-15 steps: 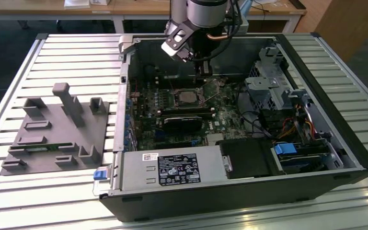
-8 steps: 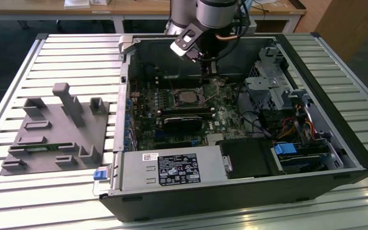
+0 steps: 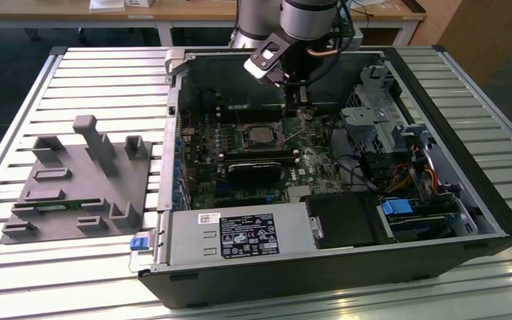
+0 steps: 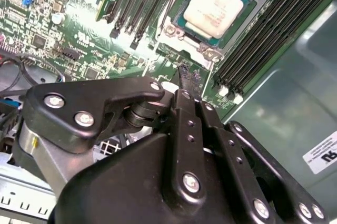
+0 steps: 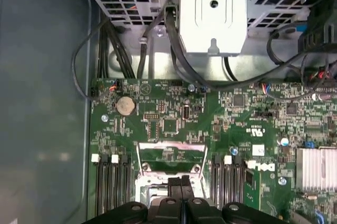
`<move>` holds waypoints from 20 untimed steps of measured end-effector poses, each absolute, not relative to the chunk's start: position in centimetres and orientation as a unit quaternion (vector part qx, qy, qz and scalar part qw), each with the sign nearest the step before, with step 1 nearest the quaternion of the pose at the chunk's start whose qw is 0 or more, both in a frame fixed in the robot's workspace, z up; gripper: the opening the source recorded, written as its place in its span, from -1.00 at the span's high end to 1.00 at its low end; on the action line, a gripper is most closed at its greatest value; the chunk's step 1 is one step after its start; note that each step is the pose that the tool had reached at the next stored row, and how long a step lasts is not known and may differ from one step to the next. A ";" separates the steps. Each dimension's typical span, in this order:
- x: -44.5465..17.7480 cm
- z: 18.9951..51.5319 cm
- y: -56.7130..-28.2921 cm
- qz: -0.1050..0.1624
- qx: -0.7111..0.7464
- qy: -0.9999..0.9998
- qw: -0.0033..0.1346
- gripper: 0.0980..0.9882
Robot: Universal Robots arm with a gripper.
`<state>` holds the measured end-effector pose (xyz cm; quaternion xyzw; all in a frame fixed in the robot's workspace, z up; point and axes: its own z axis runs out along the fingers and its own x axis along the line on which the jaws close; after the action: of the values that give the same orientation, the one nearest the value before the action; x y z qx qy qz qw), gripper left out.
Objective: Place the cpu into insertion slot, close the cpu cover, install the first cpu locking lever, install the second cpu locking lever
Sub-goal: 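Close the cpu cover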
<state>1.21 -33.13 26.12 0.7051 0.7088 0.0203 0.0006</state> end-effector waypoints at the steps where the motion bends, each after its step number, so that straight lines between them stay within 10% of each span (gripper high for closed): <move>1: 1.3 26.1 -33.1 0.020 0.705 0.709 0.001 0.96; 20: 3.3 25.7 -32.6 0.020 0.705 0.709 0.000 0.96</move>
<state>3.30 -32.61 25.72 0.7050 0.7089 0.0195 -0.0001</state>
